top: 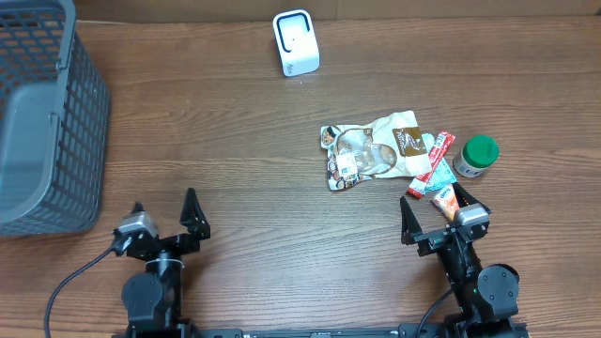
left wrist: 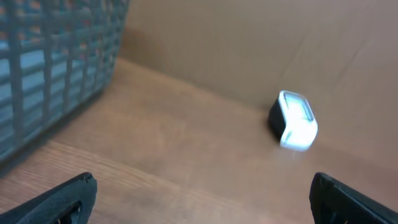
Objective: Scan the item barcode
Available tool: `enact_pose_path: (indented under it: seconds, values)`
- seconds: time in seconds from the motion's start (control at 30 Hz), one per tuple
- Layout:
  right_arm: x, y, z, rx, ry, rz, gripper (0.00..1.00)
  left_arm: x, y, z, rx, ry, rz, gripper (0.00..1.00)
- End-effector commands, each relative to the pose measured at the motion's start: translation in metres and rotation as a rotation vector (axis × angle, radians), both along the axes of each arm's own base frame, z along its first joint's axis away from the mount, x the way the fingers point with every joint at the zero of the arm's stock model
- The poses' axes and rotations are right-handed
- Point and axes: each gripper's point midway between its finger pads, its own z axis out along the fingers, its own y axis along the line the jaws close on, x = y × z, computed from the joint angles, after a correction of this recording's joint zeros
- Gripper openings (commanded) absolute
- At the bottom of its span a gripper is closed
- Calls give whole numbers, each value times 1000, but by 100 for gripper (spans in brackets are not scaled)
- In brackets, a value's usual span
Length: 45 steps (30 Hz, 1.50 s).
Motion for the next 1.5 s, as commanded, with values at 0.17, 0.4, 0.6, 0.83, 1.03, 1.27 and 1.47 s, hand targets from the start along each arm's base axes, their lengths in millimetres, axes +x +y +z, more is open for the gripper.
enact_pose_path:
  seconds: [0.17,0.4,0.6,0.83,1.03,1.27,1.47]
  values:
    - [0,-1,-2,7,0,-3,100,1,-17,1,276,9,-108,100]
    - [0,-1,-2,7,0,-3,100,1,-17,1,277,8,-107,100]
    - [0,-1,-2,7,0,-3,100,1,-17,1,277,9,-107,100]
    - [0,-1,-2,7,0,-2,100,1,-17,1,277,9,-107,100]
    - [0,-1,-2,7,0,-2,100,1,-17,1,277,9,-107,100]
    - [0,-1,-2,7,0,-2,100,1,-17,1,277,9,-107,100]
    - [0,-1,-2,7,0,-3,100,1,-17,1,277,9,-107,100]
